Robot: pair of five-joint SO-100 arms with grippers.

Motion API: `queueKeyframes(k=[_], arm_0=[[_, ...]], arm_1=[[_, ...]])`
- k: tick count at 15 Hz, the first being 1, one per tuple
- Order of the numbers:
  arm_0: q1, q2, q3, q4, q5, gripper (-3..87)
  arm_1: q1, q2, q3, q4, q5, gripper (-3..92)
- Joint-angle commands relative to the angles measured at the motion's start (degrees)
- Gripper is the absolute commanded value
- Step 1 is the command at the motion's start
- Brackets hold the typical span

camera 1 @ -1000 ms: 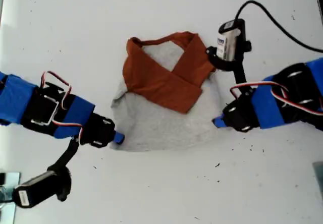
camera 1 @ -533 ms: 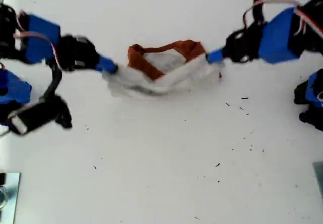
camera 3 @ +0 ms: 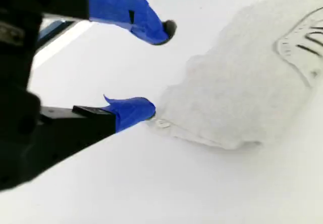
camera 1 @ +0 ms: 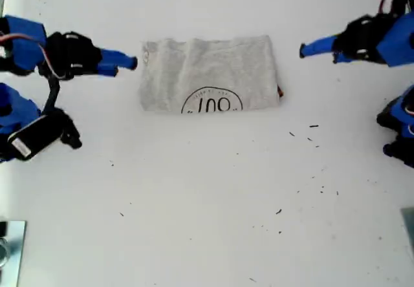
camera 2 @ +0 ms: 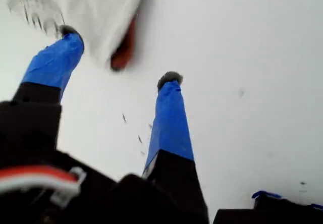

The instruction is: Fold t shirt

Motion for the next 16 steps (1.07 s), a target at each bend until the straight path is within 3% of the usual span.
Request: queueKeyframes(k=[1, 3, 4, 5, 7, 8, 9, 10, 11, 16], arm_0=[[11.95, 10.02, 9.93, -5.89, -7.91, 13.9], [18.98, 25.22, 24.17, -6.06, -16.26, 0.4], [21.71, 38.06, 32.52, -3.34, -20.3, -0.3], [23.12, 54.67, 37.27, 6.5, -22.59, -0.3], [21.97, 54.4, 37.0, 9.4, -16.7, 0.3], [23.99, 54.4, 37.0, 9.4, -15.03, 5.1], [26.19, 54.4, 37.0, 9.4, -12.3, 7.4], [28.21, 54.4, 37.0, 9.4, -12.13, 7.6], [29.71, 54.4, 37.0, 9.4, -12.13, 7.6], [31.64, 54.4, 37.0, 9.4, -12.13, 7.7]], arm_1=[[-11.69, 6.68, 13.45, -5.45, 7.21, 24.6], [-21.97, 13.54, 26.37, -8.17, 17.23, 4.4], [-26.02, 18.72, 31.29, -7.56, 22.15, 3.6], [-28.48, 26.72, 37.0, -6.94, 24.52, 3.6], [-29.18, 36.21, 41.57, -2.81, 24.96, 3.6], [-29.27, 37.18, 41.66, -3.08, 25.05, 3.7], [-28.92, 38.94, 41.75, -3.34, 16.44, 3.8], [-28.65, 39.9, 41.66, -3.16, -2.55, 3.8], [-28.65, 39.99, 41.31, -2.55, -14.59, 3.8], [-28.65, 39.99, 41.31, -2.37, -14.06, 3.8]])
